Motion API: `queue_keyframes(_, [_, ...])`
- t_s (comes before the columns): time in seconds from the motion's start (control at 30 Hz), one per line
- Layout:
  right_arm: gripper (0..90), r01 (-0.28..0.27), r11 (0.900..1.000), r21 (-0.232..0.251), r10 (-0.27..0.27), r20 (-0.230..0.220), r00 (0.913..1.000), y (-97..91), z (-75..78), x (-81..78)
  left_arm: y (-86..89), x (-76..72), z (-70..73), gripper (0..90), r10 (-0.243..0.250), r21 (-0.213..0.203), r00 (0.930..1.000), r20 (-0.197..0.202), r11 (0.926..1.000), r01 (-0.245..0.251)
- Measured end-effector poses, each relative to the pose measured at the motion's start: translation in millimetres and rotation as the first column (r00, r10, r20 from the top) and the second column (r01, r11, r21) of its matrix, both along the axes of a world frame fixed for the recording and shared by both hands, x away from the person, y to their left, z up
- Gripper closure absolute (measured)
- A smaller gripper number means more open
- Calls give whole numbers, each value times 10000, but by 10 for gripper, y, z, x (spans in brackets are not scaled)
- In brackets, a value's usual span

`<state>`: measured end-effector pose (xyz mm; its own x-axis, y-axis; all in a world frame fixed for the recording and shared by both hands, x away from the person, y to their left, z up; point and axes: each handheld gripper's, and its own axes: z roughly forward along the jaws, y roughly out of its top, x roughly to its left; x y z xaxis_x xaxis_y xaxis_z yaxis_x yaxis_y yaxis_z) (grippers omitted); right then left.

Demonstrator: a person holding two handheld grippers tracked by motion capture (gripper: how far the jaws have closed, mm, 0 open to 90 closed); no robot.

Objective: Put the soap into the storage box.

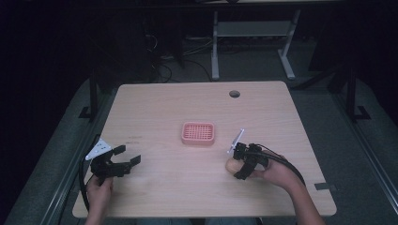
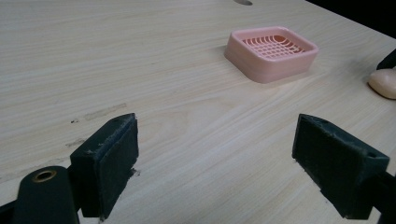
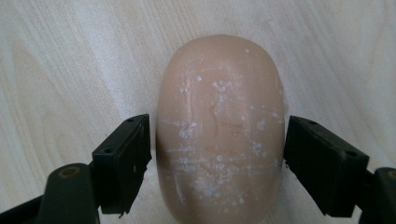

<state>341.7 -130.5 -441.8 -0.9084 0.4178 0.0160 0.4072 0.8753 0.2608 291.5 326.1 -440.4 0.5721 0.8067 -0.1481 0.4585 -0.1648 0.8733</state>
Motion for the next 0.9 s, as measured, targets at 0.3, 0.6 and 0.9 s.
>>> queue_keyframes(0.3, [289,-35,10000,-68,35,-35,10000,16,-31,-1,1,2,0,143,-5,28,10000,-3,10000,5])
queue_keyframes(0.6, [314,-38,10000,23,38,1,10000,12,-29,-5,-5,1,-1,142,-48,11,10000,-18,10000,48])
queue_keyframes(0.9, [318,-446,9990,-73,448,268,9986,28,-10,-27,-1,1,-4,142,-15,28,10000,-19,10000,15])
